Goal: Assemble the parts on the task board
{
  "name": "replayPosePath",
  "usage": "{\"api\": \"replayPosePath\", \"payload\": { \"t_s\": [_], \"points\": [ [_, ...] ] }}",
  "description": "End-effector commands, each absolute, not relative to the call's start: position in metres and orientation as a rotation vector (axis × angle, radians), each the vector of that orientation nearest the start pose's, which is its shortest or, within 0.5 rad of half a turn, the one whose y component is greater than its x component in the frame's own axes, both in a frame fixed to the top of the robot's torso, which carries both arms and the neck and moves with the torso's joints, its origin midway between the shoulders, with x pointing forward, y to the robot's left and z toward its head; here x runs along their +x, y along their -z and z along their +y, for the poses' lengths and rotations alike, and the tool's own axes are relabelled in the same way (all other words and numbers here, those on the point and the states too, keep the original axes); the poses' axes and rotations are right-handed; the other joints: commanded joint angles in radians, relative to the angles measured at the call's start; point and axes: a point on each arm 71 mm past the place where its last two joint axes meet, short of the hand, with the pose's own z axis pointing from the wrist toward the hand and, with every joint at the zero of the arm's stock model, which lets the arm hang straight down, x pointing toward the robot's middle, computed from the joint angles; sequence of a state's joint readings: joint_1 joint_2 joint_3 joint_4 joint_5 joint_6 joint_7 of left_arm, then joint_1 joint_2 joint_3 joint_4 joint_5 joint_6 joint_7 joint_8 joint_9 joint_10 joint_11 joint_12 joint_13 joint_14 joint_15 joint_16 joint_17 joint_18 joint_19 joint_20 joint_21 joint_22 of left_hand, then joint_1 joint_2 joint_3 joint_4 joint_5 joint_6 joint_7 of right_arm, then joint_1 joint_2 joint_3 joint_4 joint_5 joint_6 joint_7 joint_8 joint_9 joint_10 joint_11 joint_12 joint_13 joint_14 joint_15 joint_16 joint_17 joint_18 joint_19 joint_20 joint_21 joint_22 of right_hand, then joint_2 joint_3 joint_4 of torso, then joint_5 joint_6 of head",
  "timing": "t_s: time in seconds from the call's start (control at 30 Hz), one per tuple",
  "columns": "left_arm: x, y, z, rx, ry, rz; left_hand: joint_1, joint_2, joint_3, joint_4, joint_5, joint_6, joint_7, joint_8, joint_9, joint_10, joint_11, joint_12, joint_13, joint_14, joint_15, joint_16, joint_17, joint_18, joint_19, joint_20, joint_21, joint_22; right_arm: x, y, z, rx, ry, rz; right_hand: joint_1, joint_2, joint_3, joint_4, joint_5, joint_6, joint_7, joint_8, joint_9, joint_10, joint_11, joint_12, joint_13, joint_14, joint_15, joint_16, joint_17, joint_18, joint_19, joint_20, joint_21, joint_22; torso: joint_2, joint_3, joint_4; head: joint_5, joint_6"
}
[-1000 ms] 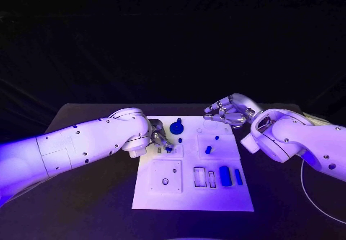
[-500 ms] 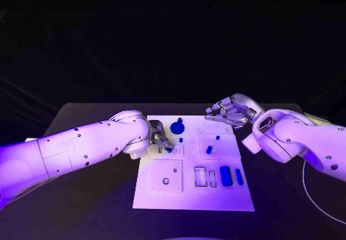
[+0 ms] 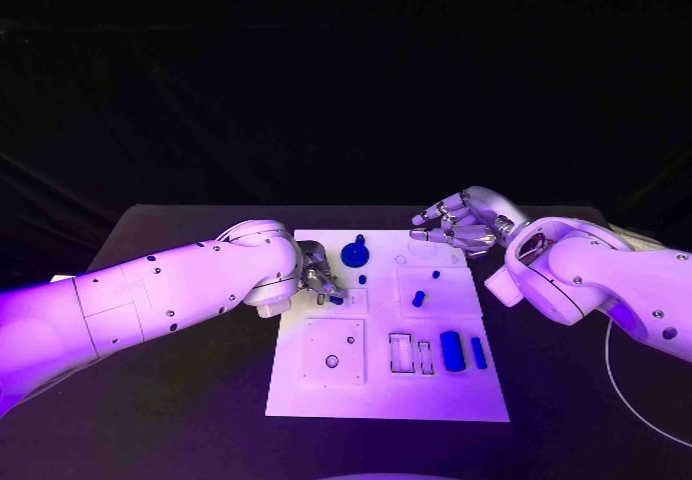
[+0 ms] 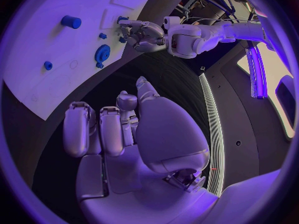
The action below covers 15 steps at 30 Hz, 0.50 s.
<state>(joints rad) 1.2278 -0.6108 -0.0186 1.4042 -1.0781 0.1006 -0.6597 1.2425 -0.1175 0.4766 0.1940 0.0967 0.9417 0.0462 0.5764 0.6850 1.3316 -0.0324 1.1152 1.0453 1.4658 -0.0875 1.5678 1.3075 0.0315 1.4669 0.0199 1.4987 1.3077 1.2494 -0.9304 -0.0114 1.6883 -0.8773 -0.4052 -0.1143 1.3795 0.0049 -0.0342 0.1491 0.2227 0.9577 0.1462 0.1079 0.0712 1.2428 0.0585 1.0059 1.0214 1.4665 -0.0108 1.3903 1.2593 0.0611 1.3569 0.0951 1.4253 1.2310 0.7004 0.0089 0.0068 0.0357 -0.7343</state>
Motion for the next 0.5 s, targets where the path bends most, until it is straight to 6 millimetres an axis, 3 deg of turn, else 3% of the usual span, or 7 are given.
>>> {"api": "replayPosePath", "payload": {
  "t_s": [0.03, 0.3, 0.5],
  "points": [
    [0.4971, 0.2203, 0.1406, -0.143, 0.331, 2.35, -0.009, 0.001, 0.178, -0.171, 0.004, -0.003, -0.006, -0.001, 0.0, 0.007, 0.001, 0.003, 0.0, 0.105, 0.0, 0.003, 0.263, -0.006, 0.052, 0.005, 0.004, 0.173, 0.468, 0.1436, -0.2031, 0.399, -0.966, 1.695, -0.003, 0.009, -0.006, 0.0, 0.005, 0.003, 0.002, 0.004, -0.001, -0.008, 0.001, -0.005, -0.001, 0.043, -0.005, -0.005, -0.002, 0.014, -0.005, -0.001, -0.007, -0.001, 0.0, -0.0002, -0.0001, 0.001, 0.0],
    [0.4974, 0.2202, 0.1394, -0.142, 0.331, 2.346, -0.032, 0.0, 0.185, -0.165, 0.005, 0.003, -0.011, 0.011, 0.013, 0.013, -0.003, 0.012, 0.008, 0.105, -0.003, 0.003, 0.263, -0.007, 0.053, 0.003, 0.005, 0.175, 0.4678, 0.1436, -0.2034, 0.399, -0.966, 1.695, -0.003, 0.009, -0.006, 0.0, 0.005, 0.003, 0.002, 0.004, -0.001, -0.008, 0.001, -0.005, -0.001, 0.043, -0.005, -0.005, -0.002, 0.014, -0.005, -0.001, -0.007, -0.001, 0.0, 0.0002, 0.0002, -0.001, -0.001],
    [0.4983, 0.2206, 0.1354, -0.135, 0.333, 2.349, -0.084, -0.001, 0.169, -0.139, 0.002, 0.017, -0.021, 0.031, 0.03, 0.023, -0.01, 0.025, 0.019, 0.105, -0.008, 0.003, 0.263, -0.009, 0.057, -0.002, 0.01, 0.182, 0.4676, 0.1435, -0.2032, 0.399, -0.967, 1.696, -0.003, 0.009, -0.006, 0.0, 0.005, 0.003, 0.002, 0.004, -0.001, -0.008, 0.001, -0.005, -0.001, 0.043, -0.005, -0.005, -0.002, 0.014, -0.005, -0.001, -0.007, -0.001, 0.0, 0.0004, -0.0006, 0.0, -0.002]
  ]
}}
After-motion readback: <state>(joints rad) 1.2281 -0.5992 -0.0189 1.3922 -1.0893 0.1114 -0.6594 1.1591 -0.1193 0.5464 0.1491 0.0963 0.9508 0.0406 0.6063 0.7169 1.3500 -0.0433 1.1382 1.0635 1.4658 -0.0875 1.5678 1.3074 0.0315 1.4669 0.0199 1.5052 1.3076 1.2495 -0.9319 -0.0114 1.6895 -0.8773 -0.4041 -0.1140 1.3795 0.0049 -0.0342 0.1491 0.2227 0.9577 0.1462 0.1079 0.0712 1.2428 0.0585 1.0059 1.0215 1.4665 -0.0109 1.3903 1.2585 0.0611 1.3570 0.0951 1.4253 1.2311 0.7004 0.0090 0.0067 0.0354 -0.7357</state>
